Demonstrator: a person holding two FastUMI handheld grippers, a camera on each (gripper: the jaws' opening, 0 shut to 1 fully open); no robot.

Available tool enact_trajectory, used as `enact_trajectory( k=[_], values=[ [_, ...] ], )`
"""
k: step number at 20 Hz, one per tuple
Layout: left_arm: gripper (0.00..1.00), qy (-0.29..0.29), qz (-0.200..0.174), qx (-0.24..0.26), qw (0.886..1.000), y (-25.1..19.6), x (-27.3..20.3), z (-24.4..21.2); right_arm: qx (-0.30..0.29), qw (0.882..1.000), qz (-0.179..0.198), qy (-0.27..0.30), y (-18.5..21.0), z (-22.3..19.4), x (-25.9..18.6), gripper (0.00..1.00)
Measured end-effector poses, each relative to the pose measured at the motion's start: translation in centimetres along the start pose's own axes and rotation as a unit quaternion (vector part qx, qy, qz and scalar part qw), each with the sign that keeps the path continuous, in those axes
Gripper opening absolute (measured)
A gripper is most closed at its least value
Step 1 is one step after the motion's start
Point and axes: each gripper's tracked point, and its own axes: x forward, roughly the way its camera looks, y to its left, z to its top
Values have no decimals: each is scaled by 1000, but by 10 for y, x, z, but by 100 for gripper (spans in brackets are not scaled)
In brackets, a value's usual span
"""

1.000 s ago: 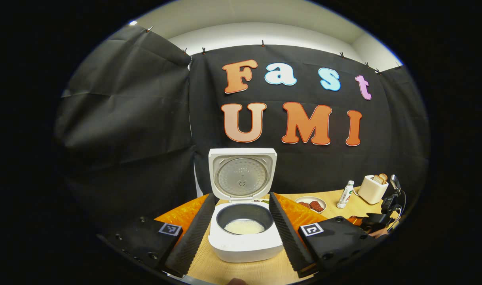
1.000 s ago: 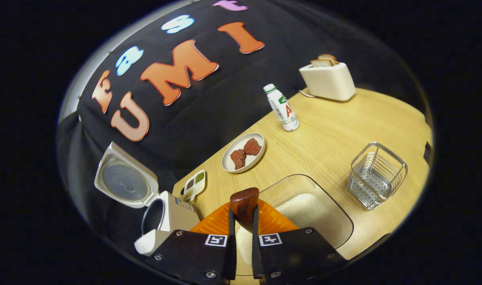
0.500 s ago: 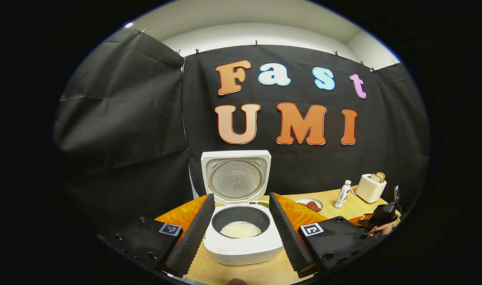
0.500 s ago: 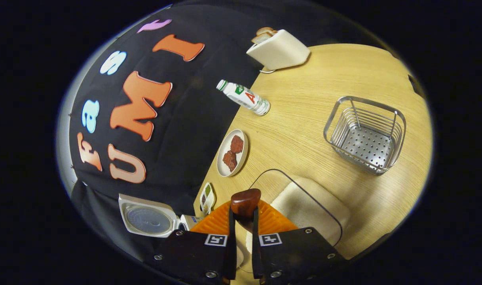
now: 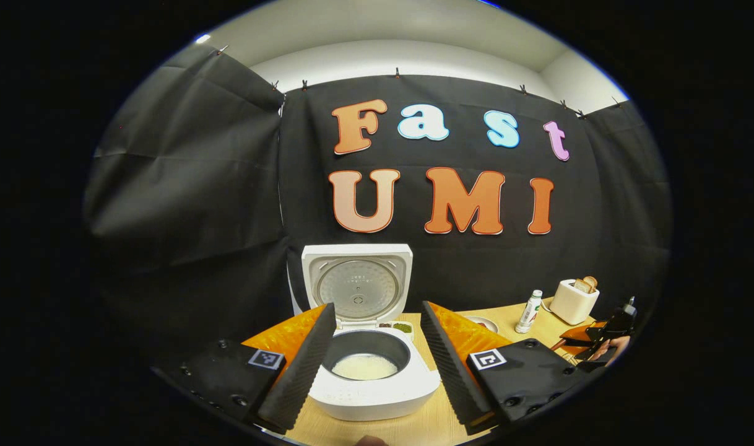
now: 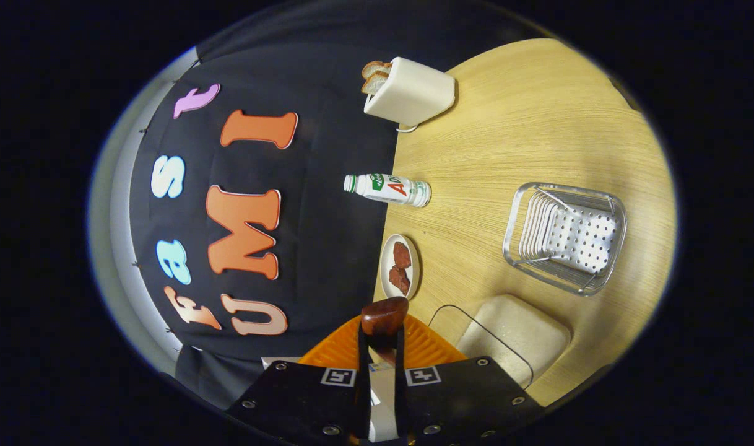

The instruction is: Close the left gripper, press the button to open the rice cooker; take a wooden spoon from the chopstick holder with the right hand, scoop a spoonful of rice and pour it into the rice cooker, then put the wooden spoon back into the chopstick holder.

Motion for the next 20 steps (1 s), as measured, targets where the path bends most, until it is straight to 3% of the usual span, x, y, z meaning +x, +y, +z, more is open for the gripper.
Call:
enact_trajectory(
  k=[1, 2, 6, 11, 20],
  values=[
    [94, -2, -1, 1, 1000, -2, 0, 2, 8, 1000, 8, 2, 5, 2, -2, 10],
    [93, -3, -1, 1, 1000, -2, 0, 3, 17, 1000, 17, 3, 10, 3, -3, 15],
    [93, -8, 7, -4, 1000, 4, -5, 5, 61, 997, 48, 14, 35, 6, -7, 15],
    [93, -15, 26, -14, 999, 19, -15, 6, 65, 993, 84, 44, 88, -20, 0, 15],
    [93, -19, 81, -41, 996, 72, -28, -1, -19, 985, 122, 117, 178, -130, 61, 15]
  ],
)
